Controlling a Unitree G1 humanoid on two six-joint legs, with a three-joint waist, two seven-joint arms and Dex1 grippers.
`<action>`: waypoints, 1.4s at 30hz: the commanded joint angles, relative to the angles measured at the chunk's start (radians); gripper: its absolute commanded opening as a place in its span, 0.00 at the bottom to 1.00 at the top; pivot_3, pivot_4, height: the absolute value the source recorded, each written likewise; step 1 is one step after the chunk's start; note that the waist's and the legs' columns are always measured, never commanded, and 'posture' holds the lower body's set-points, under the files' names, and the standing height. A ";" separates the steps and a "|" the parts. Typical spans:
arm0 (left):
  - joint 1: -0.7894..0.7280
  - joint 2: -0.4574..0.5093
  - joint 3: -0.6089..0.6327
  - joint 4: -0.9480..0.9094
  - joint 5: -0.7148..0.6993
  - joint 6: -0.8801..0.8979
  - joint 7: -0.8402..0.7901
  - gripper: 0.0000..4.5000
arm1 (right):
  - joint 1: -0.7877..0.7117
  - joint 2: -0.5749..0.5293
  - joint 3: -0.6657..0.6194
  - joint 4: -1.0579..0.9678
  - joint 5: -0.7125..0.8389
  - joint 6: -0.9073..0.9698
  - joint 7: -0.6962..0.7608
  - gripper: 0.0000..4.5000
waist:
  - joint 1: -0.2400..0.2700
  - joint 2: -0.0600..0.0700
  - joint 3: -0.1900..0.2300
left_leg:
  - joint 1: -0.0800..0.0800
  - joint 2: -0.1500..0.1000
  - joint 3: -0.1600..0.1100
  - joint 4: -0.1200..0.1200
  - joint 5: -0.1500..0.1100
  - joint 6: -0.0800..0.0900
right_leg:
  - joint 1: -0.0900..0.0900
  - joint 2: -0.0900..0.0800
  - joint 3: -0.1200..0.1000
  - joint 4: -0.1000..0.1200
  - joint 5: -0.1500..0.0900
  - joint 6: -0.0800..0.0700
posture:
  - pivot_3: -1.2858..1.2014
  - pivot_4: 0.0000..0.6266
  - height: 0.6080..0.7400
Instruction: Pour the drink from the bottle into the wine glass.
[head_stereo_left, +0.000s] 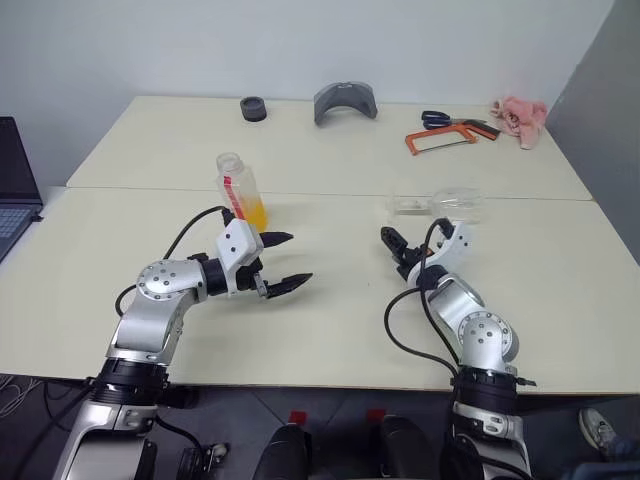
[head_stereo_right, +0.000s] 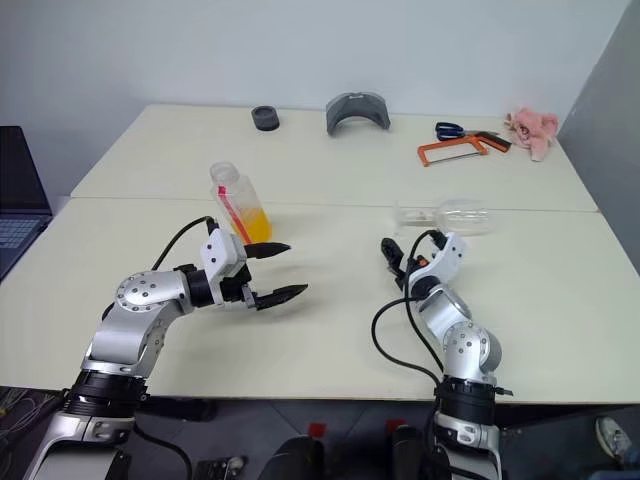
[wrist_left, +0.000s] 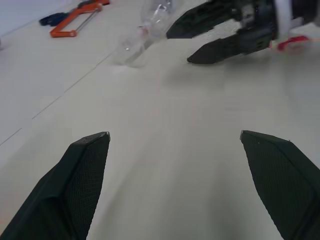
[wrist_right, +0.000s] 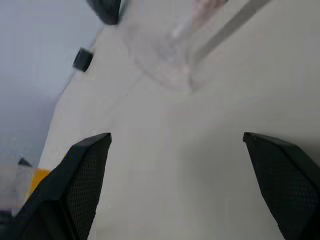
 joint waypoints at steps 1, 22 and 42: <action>-0.021 0.001 -0.001 0.006 -0.007 -0.029 -0.028 0.99 | -0.118 0.073 -0.033 0.080 0.061 -0.094 -0.005 1.00 | -0.006 0.000 0.000 | 0.000 0.000 0.000 0.000 0.000 0.000 | 0.000 0.000 0.000 0.000 0.000 0.000 | 0.52 0.24 1.00; -0.057 0.006 0.014 0.145 0.006 -0.125 -0.062 0.99 | -0.490 -0.073 -0.225 0.862 0.071 -0.550 0.137 1.00 | -0.027 0.001 0.000 | 0.001 0.001 0.007 0.000 0.000 0.000 | 0.000 0.001 0.001 0.001 0.000 0.000 | 0.52 0.24 1.00; -0.076 -0.010 0.007 0.146 0.010 -0.113 -0.065 1.00 | -0.651 -0.183 -0.335 1.161 0.068 -0.581 0.259 0.04 | -0.030 0.001 0.000 | 0.002 0.001 0.007 0.000 0.000 0.000 | 0.001 0.000 0.001 0.001 0.000 0.000 | 0.52 0.24 1.00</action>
